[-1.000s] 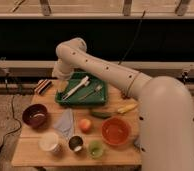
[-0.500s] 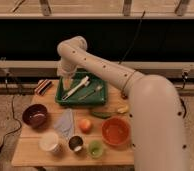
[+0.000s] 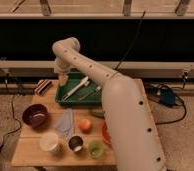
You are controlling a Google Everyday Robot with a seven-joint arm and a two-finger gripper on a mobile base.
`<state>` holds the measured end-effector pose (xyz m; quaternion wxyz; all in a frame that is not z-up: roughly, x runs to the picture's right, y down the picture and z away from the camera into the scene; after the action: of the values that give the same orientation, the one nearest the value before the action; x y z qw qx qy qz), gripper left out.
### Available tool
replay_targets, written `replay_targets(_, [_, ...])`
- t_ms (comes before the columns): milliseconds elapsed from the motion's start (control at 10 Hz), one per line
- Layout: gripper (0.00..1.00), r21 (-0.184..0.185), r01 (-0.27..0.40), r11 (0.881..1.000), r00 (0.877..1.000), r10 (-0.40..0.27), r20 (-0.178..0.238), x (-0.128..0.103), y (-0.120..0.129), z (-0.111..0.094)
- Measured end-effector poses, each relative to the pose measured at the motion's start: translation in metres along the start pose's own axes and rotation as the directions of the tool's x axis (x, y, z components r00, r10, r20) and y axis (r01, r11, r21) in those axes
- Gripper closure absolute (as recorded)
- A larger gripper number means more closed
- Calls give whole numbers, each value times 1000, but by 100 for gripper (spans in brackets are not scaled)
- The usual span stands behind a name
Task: Wipe purple bowl with eraser
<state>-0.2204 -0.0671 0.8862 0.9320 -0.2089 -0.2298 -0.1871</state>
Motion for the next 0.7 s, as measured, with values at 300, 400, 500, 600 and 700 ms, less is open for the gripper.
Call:
replay_targets(300, [35,-5,27,1000,1000,-27,2,-11,-26,29])
replay_targets(400, [35,-6,32,999,999,-32,-1,-10,-29,35])
replay_targets(500, [35,-5,36,999,999,-36,-3,-11,-31,39])
replay_targets(600, [35,-3,48,999,999,-48,-8,-14,-35,46])
replay_targets(700, [35,1,56,998,998,-56,-13,-15,-37,50])
